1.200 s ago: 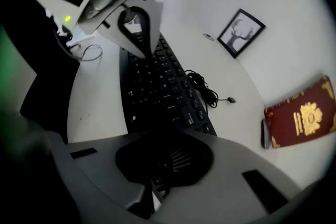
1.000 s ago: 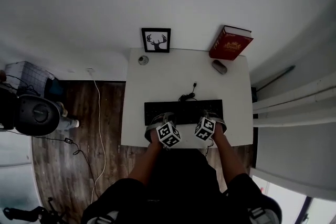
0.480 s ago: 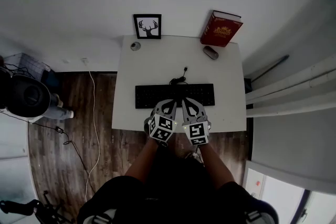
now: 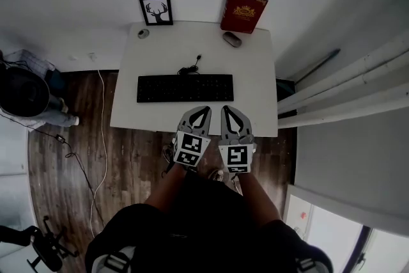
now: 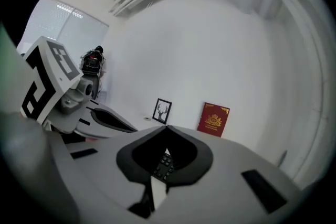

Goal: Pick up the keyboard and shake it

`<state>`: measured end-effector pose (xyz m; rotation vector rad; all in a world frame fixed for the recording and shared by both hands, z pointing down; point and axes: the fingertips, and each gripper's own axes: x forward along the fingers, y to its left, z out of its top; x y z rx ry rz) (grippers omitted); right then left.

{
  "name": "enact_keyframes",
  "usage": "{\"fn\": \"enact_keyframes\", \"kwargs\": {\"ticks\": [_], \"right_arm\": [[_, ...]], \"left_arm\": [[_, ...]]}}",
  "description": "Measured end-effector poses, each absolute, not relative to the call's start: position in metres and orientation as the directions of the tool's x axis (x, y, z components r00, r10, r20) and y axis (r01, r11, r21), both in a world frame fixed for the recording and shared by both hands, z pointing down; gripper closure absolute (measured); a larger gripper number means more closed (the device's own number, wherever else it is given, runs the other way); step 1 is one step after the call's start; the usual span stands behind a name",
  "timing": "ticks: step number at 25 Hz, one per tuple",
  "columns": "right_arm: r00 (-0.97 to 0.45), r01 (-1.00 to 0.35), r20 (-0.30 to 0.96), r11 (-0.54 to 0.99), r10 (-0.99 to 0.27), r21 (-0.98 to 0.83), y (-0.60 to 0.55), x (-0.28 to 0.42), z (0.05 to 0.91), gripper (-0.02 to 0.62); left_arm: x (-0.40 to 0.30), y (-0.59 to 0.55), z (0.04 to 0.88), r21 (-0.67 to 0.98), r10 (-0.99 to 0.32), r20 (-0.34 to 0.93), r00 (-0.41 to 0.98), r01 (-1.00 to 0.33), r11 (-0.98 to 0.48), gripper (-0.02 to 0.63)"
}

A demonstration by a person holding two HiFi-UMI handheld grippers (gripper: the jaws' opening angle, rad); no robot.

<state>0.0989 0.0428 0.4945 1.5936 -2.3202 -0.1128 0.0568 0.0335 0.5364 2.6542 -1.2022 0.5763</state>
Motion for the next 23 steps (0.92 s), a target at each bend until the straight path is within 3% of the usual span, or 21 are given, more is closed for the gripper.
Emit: {"fn": "enact_keyframes", "kwargs": {"ticks": [15, 23], "right_arm": [[-0.311, -0.931, 0.076, 0.319, -0.947, 0.175, 0.115, 0.164, 0.463, 0.574], [-0.275, -0.951, 0.061, 0.281, -0.96, 0.127, 0.137, 0.194, 0.465, 0.574]], "left_arm": [[0.114, 0.109, 0.496, -0.126, -0.701, 0.376, 0.606, -0.716, -0.686, 0.603], [0.143, 0.135, 0.495, -0.153, -0.679, 0.385, 0.625, -0.683, -0.715, 0.604]]}}
